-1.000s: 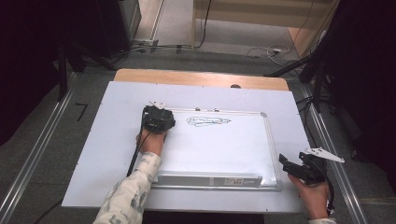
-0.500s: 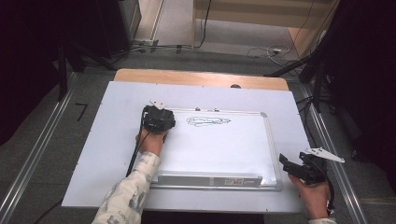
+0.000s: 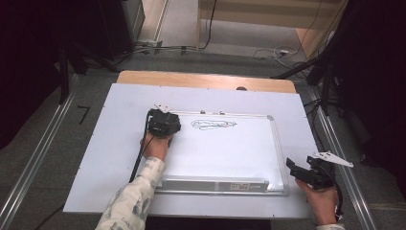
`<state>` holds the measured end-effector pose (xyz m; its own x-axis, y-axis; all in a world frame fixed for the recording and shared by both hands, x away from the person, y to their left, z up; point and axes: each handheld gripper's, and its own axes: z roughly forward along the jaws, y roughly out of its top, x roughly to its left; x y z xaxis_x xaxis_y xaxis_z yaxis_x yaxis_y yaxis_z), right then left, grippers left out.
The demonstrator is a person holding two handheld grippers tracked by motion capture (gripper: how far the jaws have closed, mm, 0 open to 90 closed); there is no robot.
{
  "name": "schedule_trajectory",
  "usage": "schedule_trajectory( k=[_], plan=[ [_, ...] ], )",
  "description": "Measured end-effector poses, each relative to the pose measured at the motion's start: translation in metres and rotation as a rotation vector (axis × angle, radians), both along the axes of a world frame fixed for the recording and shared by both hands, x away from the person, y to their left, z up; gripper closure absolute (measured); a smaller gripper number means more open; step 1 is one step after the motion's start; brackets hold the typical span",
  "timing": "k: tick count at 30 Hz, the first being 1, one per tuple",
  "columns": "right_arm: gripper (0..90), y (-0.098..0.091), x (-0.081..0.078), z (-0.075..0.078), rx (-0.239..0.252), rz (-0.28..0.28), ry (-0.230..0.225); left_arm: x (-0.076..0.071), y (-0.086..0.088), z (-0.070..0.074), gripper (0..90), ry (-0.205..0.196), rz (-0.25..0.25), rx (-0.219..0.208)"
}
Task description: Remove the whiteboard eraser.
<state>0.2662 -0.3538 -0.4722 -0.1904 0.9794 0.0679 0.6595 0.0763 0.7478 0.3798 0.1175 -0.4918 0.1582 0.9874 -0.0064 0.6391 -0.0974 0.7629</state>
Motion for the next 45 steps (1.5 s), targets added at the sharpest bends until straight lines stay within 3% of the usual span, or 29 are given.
schedule_trajectory(
  k=[6,20,31,39,45],
  plan=[
    [17.1,0.0,0.0,0.0,0.001,0.001,0.0,-0.001,0.002,-0.002,40.6,-0.018,-0.003,-0.027],
    [17.1,0.0,0.0,0.0,0.0,0.0,-0.002,-0.001,0.003,-0.001,40.6,-0.017,-0.011,-0.036],
    [17.1,0.0,0.0,0.0,-0.001,0.004,-0.003,0.0,0.001,0.028,40.6,-0.067,-0.03,-0.07],
    [17.1,0.0,0.0,0.0,-0.002,0.003,-0.001,0.0,-0.011,0.033,40.6,-0.077,-0.056,-0.087],
    [17.1,0.0,0.0,0.0,0.0,0.002,-0.001,0.004,-0.02,0.04,40.5,-0.074,-0.076,-0.075]
  ],
)
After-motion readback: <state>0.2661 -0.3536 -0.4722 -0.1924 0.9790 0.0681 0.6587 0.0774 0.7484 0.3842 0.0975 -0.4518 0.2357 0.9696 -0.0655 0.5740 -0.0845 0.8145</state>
